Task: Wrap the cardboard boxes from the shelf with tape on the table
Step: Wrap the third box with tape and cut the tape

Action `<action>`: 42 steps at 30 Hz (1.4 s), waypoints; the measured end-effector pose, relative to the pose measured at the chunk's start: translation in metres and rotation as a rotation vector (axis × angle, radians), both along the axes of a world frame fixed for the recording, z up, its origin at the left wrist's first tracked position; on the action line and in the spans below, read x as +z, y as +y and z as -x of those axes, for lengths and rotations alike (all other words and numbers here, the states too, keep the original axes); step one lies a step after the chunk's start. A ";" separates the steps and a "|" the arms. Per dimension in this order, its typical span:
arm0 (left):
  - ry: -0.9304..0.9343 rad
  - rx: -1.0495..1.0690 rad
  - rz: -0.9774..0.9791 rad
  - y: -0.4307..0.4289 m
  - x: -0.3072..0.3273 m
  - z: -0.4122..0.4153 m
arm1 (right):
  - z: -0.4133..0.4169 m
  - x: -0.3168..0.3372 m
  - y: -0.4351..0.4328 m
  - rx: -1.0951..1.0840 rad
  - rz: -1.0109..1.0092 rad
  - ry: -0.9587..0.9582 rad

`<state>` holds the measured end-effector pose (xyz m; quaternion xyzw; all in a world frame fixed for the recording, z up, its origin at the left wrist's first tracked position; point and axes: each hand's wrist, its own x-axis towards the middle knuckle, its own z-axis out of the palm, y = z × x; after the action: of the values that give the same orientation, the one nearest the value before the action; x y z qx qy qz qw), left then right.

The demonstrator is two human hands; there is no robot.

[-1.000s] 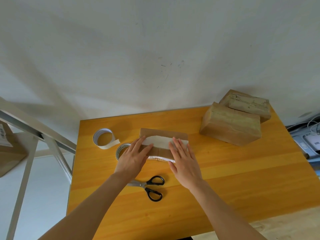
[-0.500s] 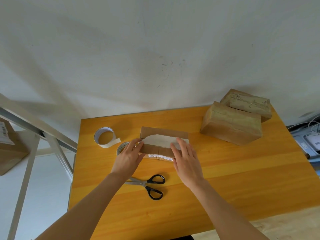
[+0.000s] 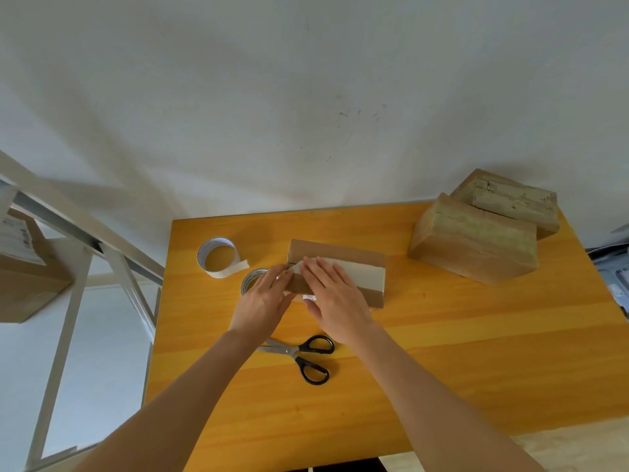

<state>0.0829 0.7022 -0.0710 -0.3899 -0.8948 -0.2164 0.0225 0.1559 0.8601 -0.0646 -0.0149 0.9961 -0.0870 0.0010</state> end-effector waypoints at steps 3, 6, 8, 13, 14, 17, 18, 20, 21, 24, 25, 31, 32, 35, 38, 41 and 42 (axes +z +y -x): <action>0.002 -0.029 -0.012 0.002 0.001 0.002 | 0.000 -0.006 0.001 -0.033 0.006 0.008; 0.013 -0.049 0.057 0.004 0.002 0.003 | 0.000 -0.010 0.000 -0.042 0.023 -0.008; 0.054 -0.052 0.123 0.007 0.004 0.002 | -0.002 -0.011 -0.002 -0.043 0.052 -0.024; 0.143 -0.112 0.090 0.012 0.004 0.008 | 0.005 0.004 0.003 -0.160 0.470 -0.056; 0.139 -0.111 0.071 0.013 0.004 0.009 | 0.008 0.008 0.005 -0.212 0.580 -0.080; 0.104 -0.100 0.079 0.014 0.008 0.012 | 0.014 0.017 0.006 -0.443 1.009 -0.130; 0.083 -0.098 0.089 0.014 0.008 0.012 | 0.014 0.021 0.006 -0.513 1.153 -0.126; 0.020 -0.089 0.114 0.015 0.012 0.014 | 0.017 0.028 0.005 -0.601 1.319 -0.095; -0.029 -0.073 0.129 0.016 0.016 0.014 | 0.018 0.031 0.005 -0.635 1.358 -0.072; -0.153 0.005 0.231 0.022 0.029 0.016 | 0.022 0.040 0.007 -0.725 1.435 0.037; -0.150 0.012 0.272 0.023 0.031 0.017 | 0.024 0.041 0.009 -0.751 1.431 0.064; -0.247 0.044 0.183 0.020 0.029 0.020 | 0.023 0.043 0.012 -0.581 1.069 0.020; -0.275 0.064 0.099 0.020 0.028 0.020 | 0.023 0.042 0.009 -0.526 0.999 0.009; -0.251 0.069 -0.017 0.022 0.027 0.020 | 0.021 0.039 0.000 -0.432 0.865 0.009; -0.173 0.044 -0.012 0.026 0.030 0.018 | 0.018 0.036 -0.005 -0.367 0.710 0.050; -0.087 0.030 -0.015 0.031 0.034 0.018 | 0.016 0.036 -0.005 -0.316 0.646 0.098; -0.060 0.023 -0.029 0.033 0.035 0.018 | 0.015 0.036 -0.004 -0.314 0.639 0.102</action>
<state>0.0646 0.7348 -0.0362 -0.3724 -0.8963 -0.2405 0.0035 0.1405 0.8565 -0.0287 0.1344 0.9076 -0.3922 -0.0668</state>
